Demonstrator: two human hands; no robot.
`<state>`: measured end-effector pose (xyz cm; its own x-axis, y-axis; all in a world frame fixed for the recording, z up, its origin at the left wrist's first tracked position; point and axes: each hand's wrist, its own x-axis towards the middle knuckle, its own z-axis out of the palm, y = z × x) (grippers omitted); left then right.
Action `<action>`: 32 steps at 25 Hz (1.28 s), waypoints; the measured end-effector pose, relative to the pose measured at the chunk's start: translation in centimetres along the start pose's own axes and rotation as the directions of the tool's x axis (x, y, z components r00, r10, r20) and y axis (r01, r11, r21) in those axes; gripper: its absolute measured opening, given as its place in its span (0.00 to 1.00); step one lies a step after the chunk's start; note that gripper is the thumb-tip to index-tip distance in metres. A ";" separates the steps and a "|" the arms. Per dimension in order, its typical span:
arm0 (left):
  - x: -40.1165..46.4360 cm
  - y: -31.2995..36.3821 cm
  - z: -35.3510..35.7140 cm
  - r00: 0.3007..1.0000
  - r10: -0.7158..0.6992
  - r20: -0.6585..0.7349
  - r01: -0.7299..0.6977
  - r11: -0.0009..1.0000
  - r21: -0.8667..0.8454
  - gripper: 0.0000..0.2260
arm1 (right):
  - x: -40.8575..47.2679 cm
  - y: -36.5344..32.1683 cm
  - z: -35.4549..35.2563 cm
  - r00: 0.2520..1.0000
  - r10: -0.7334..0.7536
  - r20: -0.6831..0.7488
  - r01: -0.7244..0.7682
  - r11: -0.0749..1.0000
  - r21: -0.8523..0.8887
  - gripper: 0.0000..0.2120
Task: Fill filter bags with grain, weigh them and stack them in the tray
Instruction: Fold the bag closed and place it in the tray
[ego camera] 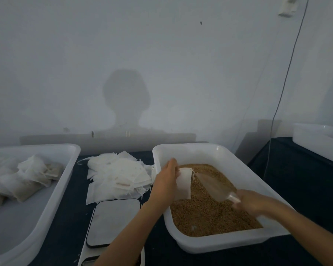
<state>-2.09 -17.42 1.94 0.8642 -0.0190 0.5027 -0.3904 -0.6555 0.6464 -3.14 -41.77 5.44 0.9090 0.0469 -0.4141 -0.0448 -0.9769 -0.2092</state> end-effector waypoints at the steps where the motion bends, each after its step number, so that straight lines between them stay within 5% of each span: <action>1: -0.1 0.2 -0.5 0.999 -0.033 -0.031 0.029 0.994 -0.106 0.06 | 0.8 -0.3 1.1 0.999 -0.001 -0.043 -0.002 0.996 -0.084 0.15; 5: -0.1 1.2 -4.0 0.986 -0.065 -0.151 0.004 0.927 -0.375 0.08 | 3.3 -1.0 4.0 0.991 0.056 -0.121 -0.082 0.971 -0.223 0.26; 9: -0.4 1.6 -9.0 0.987 -0.020 -0.159 -0.041 0.929 -0.368 0.10 | 2.9 -1.9 4.3 0.990 0.135 -0.051 -0.144 0.930 -0.337 0.27; 11: -1.1 1.3 -11.2 0.988 0.008 -0.157 -0.063 0.935 -0.350 0.09 | 1.6 -3.4 3.6 0.982 0.092 -0.165 -0.147 0.923 -0.355 0.26; 12: -1.6 1.1 -12.1 0.989 0.024 -0.144 -0.072 0.936 -0.344 0.09 | 0.8 -4.5 3.2 0.961 0.011 -0.277 -0.092 0.955 -0.281 0.25; 14: -2.8 0.4 -13.6 0.993 0.047 -0.106 -0.081 0.934 -0.347 0.09 | -1.0 -7.8 2.4 0.862 -0.202 -0.466 0.279 0.955 0.103 0.19; 16: -4.0 -0.4 -14.5 0.995 0.055 -0.085 -0.082 0.930 -0.359 0.09 | -3.9 -12.3 2.5 0.815 -0.396 -0.422 0.578 0.520 0.628 0.19; 17: -4.6 -0.8 -14.9 0.995 0.051 -0.088 -0.080 0.927 -0.365 0.10 | -5.0 -14.4 3.0 0.790 -0.490 -0.368 0.559 0.332 0.760 0.20; 18: -5.1 -1.3 -15.1 0.995 0.043 -0.091 -0.074 0.924 -0.374 0.10 | -5.4 -16.2 3.7 0.779 -0.538 -0.322 0.515 0.258 0.817 0.20; 25: -8.3 -5.9 -14.9 0.975 -0.138 -0.172 0.049 0.897 -0.439 0.12 | -3.3 -23.0 9.1 0.789 -0.408 -0.460 0.584 0.265 0.767 0.05; 27: -9.2 -7.5 -14.1 0.953 -0.279 -0.115 0.203 0.876 -0.437 0.18 | -2.1 -23.2 10.0 0.772 -0.397 -0.497 0.625 0.330 0.707 0.06; 32: -10.6 -10.3 -12.3 0.916 -0.387 -0.108 0.354 0.904 -0.238 0.12 | 0.2 -24.0 12.1 0.736 -0.398 -0.548 0.676 0.489 0.552 0.02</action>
<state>-11.13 -1.18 -3.03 0.9082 0.3180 0.2720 -0.1223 -0.4200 0.8993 -6.90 -15.80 -0.37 0.9135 0.3095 0.2641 0.3637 -0.3305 -0.8709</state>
